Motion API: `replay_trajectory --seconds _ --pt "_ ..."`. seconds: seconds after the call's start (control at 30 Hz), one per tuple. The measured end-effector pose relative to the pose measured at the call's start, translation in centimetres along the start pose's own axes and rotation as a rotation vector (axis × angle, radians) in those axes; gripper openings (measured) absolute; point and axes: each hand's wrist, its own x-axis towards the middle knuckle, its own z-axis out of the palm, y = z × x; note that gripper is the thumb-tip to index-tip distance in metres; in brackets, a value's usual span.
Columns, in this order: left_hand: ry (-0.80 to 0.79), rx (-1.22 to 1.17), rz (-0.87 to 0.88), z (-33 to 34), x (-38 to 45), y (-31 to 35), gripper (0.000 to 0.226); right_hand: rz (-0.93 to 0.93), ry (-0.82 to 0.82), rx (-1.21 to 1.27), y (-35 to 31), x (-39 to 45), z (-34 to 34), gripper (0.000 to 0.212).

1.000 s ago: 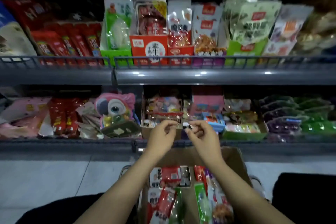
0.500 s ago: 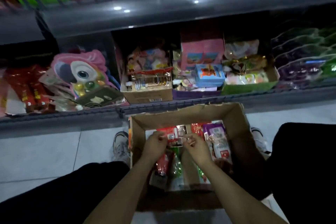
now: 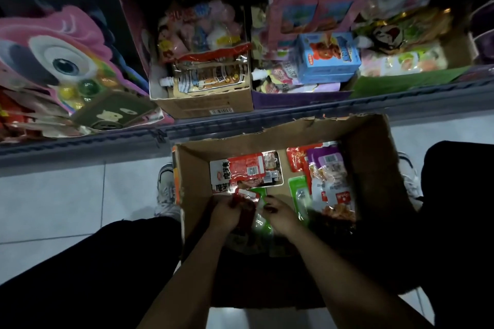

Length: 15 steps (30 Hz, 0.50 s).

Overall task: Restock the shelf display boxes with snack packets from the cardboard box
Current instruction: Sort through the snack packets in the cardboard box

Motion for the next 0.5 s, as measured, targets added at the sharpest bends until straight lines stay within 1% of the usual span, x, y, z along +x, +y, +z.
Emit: replay_trajectory --seconds 0.1,0.17,0.3,0.33,0.4,0.47,0.5 --pt "-0.002 0.014 -0.030 0.5 0.2 -0.1 0.023 0.078 -0.089 0.077 -0.2 0.3 0.3 0.051" --pt "0.009 -0.001 -0.029 0.8 0.5 -0.3 0.025 0.110 -0.131 0.133 -0.3 0.4 0.5 0.047" --pt "0.014 -0.091 -0.037 1.4 0.4 -0.5 0.029 0.113 -0.135 0.277 -0.2 0.7 0.8 0.039" --pt "0.021 -0.129 -0.040 1.6 0.4 -0.5 0.029 0.095 -0.120 0.312 -0.3 0.7 0.8 0.038" --pt "0.063 -0.282 -0.054 1.9 0.2 -0.4 0.026 0.068 -0.053 0.398 -0.5 0.7 0.7 0.038" --pt "0.097 -0.438 -0.047 1.9 -0.4 0.3 0.018 0.053 0.053 0.476 -1.0 0.6 0.5 0.035" --pt "0.105 -0.510 -0.042 1.8 -0.7 0.7 0.014 0.048 0.111 0.466 -1.3 0.6 0.2 0.033"
